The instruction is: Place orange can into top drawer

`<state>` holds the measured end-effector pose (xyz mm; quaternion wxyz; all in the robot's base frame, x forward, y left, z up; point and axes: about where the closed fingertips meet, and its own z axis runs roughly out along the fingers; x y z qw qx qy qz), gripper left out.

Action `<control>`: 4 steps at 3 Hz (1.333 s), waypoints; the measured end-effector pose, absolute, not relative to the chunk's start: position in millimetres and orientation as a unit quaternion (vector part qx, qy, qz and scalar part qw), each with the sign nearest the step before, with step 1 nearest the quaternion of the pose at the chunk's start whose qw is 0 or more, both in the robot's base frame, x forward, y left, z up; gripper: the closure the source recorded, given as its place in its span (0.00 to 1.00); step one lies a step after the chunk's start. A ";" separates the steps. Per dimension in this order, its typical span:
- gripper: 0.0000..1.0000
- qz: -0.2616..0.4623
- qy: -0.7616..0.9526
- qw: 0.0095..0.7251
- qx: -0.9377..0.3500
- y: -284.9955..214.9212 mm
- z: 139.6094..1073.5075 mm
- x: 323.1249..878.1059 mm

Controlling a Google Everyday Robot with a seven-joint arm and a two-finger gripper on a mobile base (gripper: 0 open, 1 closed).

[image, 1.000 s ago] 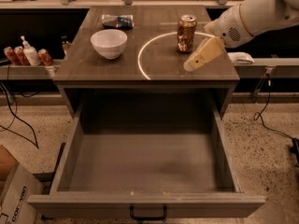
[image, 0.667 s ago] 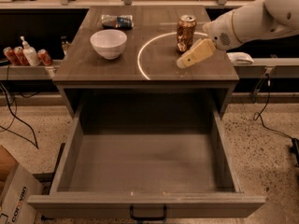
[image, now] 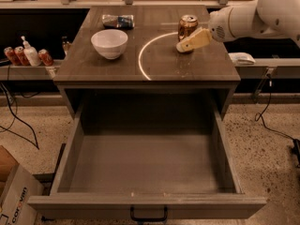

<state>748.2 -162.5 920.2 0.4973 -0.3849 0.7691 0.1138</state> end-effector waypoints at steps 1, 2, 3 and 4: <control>0.00 0.126 0.766 0.512 -0.367 -162.2 920.5 779.3; 0.02 0.151 0.759 0.515 -0.368 -144.9 917.6 813.3; 0.26 0.168 0.758 0.506 -0.377 -131.1 912.0 825.5; 0.48 0.178 0.761 0.496 -0.379 -128.5 905.2 823.0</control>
Offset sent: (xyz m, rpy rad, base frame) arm 0.0949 0.0215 0.0056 0.1257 -0.0135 0.0252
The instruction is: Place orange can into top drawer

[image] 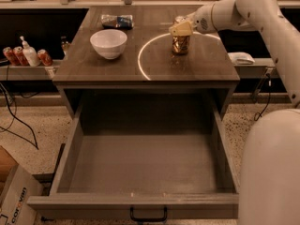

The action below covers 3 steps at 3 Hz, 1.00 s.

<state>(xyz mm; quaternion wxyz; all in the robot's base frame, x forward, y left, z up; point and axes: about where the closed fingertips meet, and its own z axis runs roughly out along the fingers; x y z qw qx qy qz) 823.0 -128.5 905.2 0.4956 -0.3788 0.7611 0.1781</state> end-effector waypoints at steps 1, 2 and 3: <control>0.78 0.183 0.754 0.495 -0.392 -125.2 925.9 806.3; 1.00 0.200 0.732 0.497 -0.420 -112.2 953.3 781.9; 1.00 0.224 0.691 0.509 -0.461 -85.7 985.1 743.2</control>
Offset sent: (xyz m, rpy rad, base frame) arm -0.0703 0.0223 0.0833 0.0073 -0.0589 0.1803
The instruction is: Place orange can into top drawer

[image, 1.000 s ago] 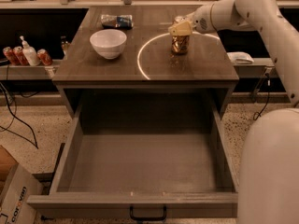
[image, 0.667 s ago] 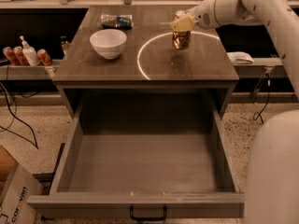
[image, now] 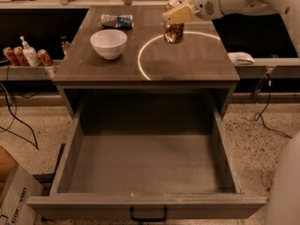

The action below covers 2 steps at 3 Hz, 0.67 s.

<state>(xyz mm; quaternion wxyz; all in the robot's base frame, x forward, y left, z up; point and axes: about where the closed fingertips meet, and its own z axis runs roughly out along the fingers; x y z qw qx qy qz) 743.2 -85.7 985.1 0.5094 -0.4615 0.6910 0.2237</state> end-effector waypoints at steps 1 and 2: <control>1.00 0.248 0.651 0.524 -0.491 -50.2 1011.6 697.7; 1.00 0.275 0.617 0.530 -0.512 -1.3 1028.3 638.0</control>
Offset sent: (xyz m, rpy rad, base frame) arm -0.1808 0.1445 0.0434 0.1013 -0.0785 0.2835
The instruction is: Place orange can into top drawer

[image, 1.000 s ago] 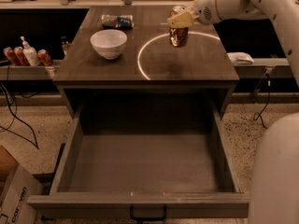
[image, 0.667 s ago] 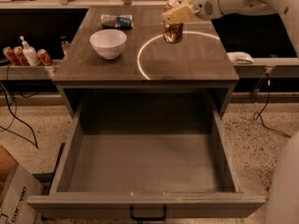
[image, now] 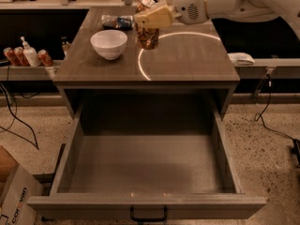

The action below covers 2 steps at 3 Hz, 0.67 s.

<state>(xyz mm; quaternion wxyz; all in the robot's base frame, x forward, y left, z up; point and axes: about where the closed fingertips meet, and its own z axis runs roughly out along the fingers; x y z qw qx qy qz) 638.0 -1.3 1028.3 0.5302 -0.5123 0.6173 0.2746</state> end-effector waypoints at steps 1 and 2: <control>1.00 0.302 0.618 0.517 -0.510 45.8 1018.9 573.5; 1.00 0.316 0.646 0.491 -0.492 64.4 986.2 542.7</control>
Offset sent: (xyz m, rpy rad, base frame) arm -0.1307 0.0829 -0.0854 0.0090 0.2434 -0.0228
